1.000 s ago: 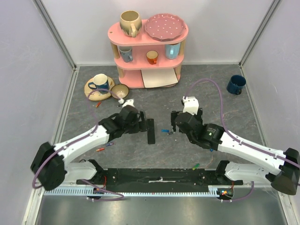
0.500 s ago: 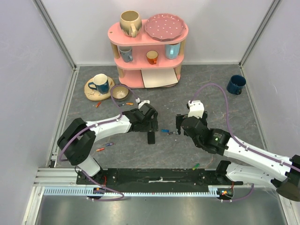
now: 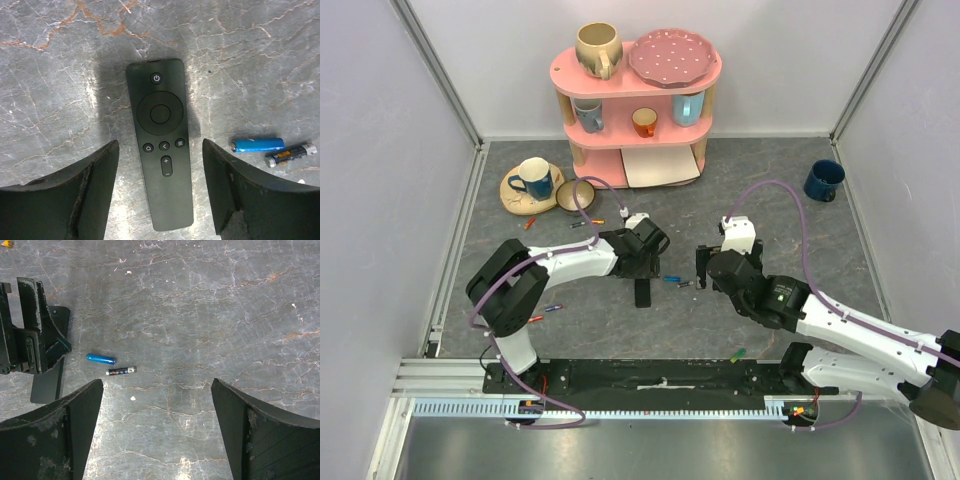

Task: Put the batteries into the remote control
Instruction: Pick up the remote control from the center of the board, then adjust the remote control.

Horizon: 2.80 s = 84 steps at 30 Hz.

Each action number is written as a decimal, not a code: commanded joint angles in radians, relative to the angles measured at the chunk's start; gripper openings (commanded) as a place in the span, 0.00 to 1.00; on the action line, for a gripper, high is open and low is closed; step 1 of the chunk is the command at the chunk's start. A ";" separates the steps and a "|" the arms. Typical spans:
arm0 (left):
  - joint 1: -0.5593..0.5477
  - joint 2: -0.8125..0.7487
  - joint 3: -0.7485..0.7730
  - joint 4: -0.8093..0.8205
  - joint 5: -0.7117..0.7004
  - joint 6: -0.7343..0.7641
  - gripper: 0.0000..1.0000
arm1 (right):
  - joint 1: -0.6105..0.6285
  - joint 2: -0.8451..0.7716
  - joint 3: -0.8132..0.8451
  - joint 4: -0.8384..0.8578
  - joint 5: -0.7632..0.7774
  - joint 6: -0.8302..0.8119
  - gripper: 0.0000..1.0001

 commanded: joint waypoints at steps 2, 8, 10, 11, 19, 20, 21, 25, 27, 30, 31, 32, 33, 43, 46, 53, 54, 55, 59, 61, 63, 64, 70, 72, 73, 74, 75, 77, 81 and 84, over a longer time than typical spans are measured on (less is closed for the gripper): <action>-0.011 0.042 0.045 -0.040 -0.082 -0.026 0.73 | -0.006 -0.012 -0.012 0.025 0.018 0.023 0.97; -0.015 0.077 0.056 -0.059 -0.096 -0.036 0.71 | -0.008 -0.020 -0.018 0.022 0.021 0.026 0.97; -0.021 0.086 0.059 -0.062 -0.102 -0.036 0.70 | -0.009 -0.024 -0.020 0.021 0.021 0.027 0.97; -0.023 0.096 0.062 -0.065 -0.105 -0.036 0.70 | -0.009 -0.026 -0.023 0.021 0.024 0.030 0.97; -0.041 0.119 0.065 -0.068 -0.102 -0.048 0.56 | -0.011 -0.038 -0.029 0.012 0.027 0.035 0.97; -0.043 0.120 0.065 -0.068 -0.101 -0.048 0.51 | -0.011 -0.038 -0.029 0.012 0.026 0.035 0.97; -0.044 0.120 0.064 -0.070 -0.099 -0.049 0.49 | -0.011 -0.040 -0.029 0.010 0.026 0.036 0.97; -0.048 0.123 0.064 -0.068 -0.094 -0.051 0.33 | -0.011 -0.044 -0.029 0.004 0.026 0.043 0.97; -0.048 0.113 0.058 -0.063 -0.090 -0.054 0.24 | -0.011 -0.050 -0.027 -0.001 0.024 0.044 0.97; -0.048 0.038 0.055 -0.053 -0.096 -0.033 0.08 | -0.012 -0.056 -0.003 -0.007 0.027 0.029 0.97; -0.046 0.007 0.048 -0.025 -0.094 -0.019 0.04 | -0.012 -0.059 0.008 -0.007 0.026 0.008 0.97; -0.046 -0.072 0.039 -0.011 -0.093 0.007 0.02 | -0.012 -0.060 0.032 -0.005 0.029 -0.003 0.97; -0.043 -0.109 0.033 0.005 -0.084 0.020 0.02 | -0.012 -0.055 0.048 -0.004 0.027 -0.014 0.97; 0.192 -0.682 -0.327 0.577 0.448 0.015 0.02 | -0.178 -0.050 0.120 0.129 -0.482 -0.074 0.98; 0.225 -0.800 -0.441 0.712 0.531 -0.020 0.02 | -0.202 -0.090 0.077 0.240 -0.592 -0.030 0.98; 0.346 -1.006 -0.737 1.113 0.694 -0.221 0.02 | -0.224 -0.116 -0.016 0.444 -0.772 0.064 0.97; 0.380 -1.013 -0.757 1.160 0.712 -0.242 0.02 | -0.225 -0.122 -0.026 0.475 -0.783 0.070 0.98; 0.396 -1.025 -0.772 1.223 0.729 -0.262 0.02 | -0.227 -0.125 -0.041 0.489 -0.793 0.078 0.98; 0.443 -0.998 -0.798 1.386 0.844 -0.350 0.02 | -0.230 -0.159 -0.081 0.565 -0.856 0.089 0.98; 0.462 -0.966 -0.795 1.475 0.884 -0.387 0.02 | -0.229 -0.182 -0.124 0.651 -0.876 0.102 0.98; 0.469 -0.902 -0.780 1.602 0.950 -0.437 0.02 | -0.229 -0.223 -0.151 0.723 -0.858 0.124 0.98; 0.471 -0.874 -0.774 1.642 0.968 -0.453 0.02 | -0.229 -0.234 -0.171 0.737 -0.850 0.124 0.98; 0.476 -0.727 -0.765 1.885 1.001 -0.562 0.02 | -0.229 -0.159 -0.099 0.670 -0.969 0.073 0.98; 0.476 -0.702 -0.760 1.917 0.993 -0.586 0.02 | -0.225 -0.152 -0.130 0.773 -0.987 0.128 0.98; 0.474 -0.690 -0.755 1.918 0.992 -0.589 0.02 | -0.225 -0.149 -0.151 0.803 -0.997 0.139 0.98; 0.474 -0.691 -0.752 1.914 0.989 -0.589 0.02 | -0.224 -0.132 -0.155 0.840 -1.010 0.147 0.98; 0.475 -0.693 -0.749 1.879 0.986 -0.583 0.02 | -0.218 -0.119 -0.152 0.851 -1.019 0.153 0.98; 0.475 -0.720 -0.740 1.818 0.975 -0.547 0.02 | -0.201 -0.081 -0.139 0.880 -1.033 0.152 0.98; 0.472 -0.782 -0.726 1.681 0.956 -0.479 0.02 | -0.120 -0.023 -0.084 0.869 -0.987 0.113 0.98; 0.472 -0.811 -0.726 1.630 0.933 -0.456 0.02 | -0.078 0.034 -0.073 0.912 -0.981 0.118 0.98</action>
